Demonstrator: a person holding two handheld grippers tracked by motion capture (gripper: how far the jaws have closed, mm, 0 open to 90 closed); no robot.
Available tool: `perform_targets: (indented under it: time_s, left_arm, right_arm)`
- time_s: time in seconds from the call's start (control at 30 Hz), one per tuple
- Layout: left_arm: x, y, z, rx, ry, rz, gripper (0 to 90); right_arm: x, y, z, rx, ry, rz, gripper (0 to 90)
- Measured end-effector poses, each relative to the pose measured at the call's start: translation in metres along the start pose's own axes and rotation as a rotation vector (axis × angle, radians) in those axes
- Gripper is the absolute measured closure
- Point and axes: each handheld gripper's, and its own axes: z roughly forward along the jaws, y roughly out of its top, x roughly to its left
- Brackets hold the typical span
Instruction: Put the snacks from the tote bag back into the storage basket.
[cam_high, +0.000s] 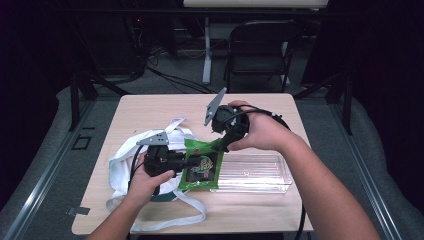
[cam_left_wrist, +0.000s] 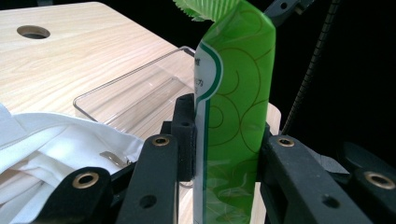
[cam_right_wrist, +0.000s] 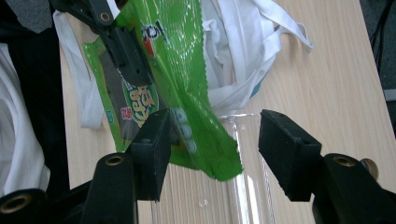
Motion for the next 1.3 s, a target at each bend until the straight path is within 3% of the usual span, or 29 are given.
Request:
perform_targets:
  time_s: [0.67, 1.3]
  left_arm:
    - [-0.002, 0.001, 0.001, 0.0, -0.01, 0.018, 73.4]
    - [-0.006, 0.002, 0.002, -0.007, -0.038, 0.043, 73.5]
  right_arm:
    - [0.005, 0.015, 0.016, 0.054, 0.055, -0.045, 44.8]
    - [0.008, 0.013, 0.031, 0.104, 0.179, -0.075, 52.1]
